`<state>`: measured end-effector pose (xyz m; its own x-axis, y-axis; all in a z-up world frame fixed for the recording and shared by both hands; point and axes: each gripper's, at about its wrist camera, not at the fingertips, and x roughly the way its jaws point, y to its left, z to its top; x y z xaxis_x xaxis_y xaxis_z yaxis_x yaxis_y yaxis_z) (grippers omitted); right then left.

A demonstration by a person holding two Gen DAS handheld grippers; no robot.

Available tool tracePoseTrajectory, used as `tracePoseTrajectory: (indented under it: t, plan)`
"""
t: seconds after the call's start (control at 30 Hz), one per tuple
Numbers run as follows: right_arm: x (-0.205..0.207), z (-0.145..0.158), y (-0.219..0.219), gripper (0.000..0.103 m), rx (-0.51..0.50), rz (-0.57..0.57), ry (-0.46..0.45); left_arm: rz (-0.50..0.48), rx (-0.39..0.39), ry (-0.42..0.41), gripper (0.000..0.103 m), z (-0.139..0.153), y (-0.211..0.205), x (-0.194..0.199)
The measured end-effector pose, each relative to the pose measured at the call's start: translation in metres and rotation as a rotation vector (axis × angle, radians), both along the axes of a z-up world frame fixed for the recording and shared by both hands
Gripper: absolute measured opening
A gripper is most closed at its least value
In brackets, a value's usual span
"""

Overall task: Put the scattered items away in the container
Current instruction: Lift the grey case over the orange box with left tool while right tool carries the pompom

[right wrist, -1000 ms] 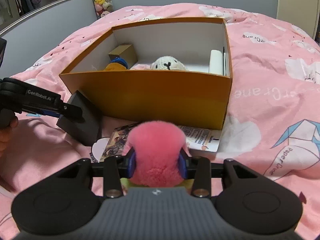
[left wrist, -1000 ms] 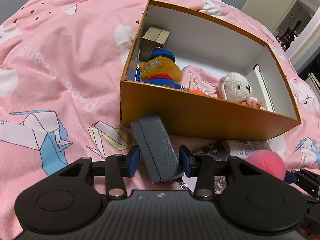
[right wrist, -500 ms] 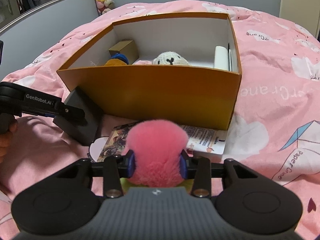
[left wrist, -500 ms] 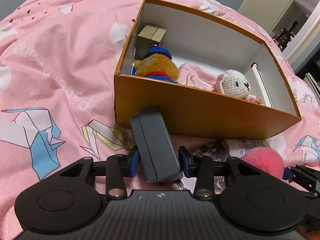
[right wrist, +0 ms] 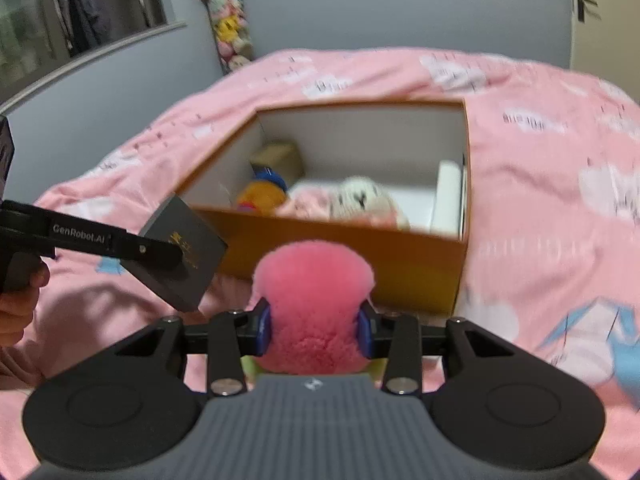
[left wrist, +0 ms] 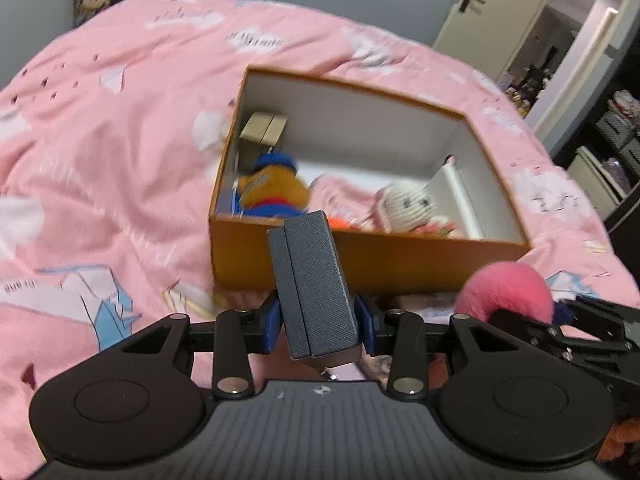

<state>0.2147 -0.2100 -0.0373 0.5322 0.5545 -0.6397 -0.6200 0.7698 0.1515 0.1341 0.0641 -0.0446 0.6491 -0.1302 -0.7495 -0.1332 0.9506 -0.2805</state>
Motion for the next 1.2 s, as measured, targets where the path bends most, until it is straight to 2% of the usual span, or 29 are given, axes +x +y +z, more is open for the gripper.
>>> tracePoseTrajectory:
  t: [0.07, 0.17, 0.4, 0.6, 0.8, 0.97, 1.07, 1.2]
  plan:
    - [0.000, 0.010, 0.001, 0.043, 0.019, 0.011, -0.022, -0.011, 0.004, -0.033, 0.044, 0.011, -0.003, -0.001]
    - [0.002, 0.022, 0.003, 0.043, 0.055, 0.035, -0.052, -0.030, 0.017, -0.087, 0.038, 0.028, -0.008, 0.000]
    - [0.011, 0.046, 0.016, 0.043, 0.101, 0.076, -0.119, -0.043, 0.041, -0.169, 0.038, 0.052, -0.011, 0.015]
    - [0.027, 0.060, 0.029, 0.043, 0.101, 0.075, -0.175, -0.033, 0.055, -0.221, 0.038, 0.066, -0.008, 0.035]
    - [0.059, 0.060, 0.038, 0.043, 0.103, 0.046, -0.175, -0.046, 0.037, -0.271, 0.038, 0.068, 0.012, 0.065]
    - [0.085, 0.065, 0.041, 0.043, 0.154, 0.014, -0.169, -0.047, 0.027, -0.291, 0.038, 0.067, 0.029, 0.098]
    - [0.098, 0.068, 0.043, 0.043, 0.193, -0.004, -0.163, -0.058, 0.037, -0.281, 0.038, 0.062, 0.031, 0.119]
    - [0.114, 0.061, 0.053, 0.043, 0.204, -0.013, -0.143, -0.063, 0.025, -0.241, 0.038, 0.042, 0.032, 0.146]
